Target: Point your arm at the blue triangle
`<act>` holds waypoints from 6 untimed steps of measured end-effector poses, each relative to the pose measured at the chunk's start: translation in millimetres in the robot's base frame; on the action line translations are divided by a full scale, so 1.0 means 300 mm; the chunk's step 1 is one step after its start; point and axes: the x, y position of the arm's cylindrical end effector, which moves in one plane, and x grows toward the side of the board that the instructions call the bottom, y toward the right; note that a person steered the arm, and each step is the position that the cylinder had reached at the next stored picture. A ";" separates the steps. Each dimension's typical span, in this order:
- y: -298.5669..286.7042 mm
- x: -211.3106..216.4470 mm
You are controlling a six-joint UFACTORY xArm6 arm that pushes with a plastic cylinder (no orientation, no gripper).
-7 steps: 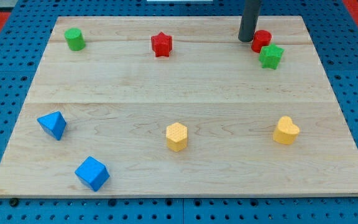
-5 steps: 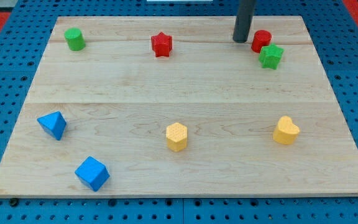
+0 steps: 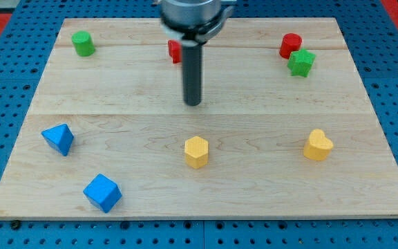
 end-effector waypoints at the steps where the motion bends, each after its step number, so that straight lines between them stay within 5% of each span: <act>1: -0.051 0.078; 6: -0.537 0.343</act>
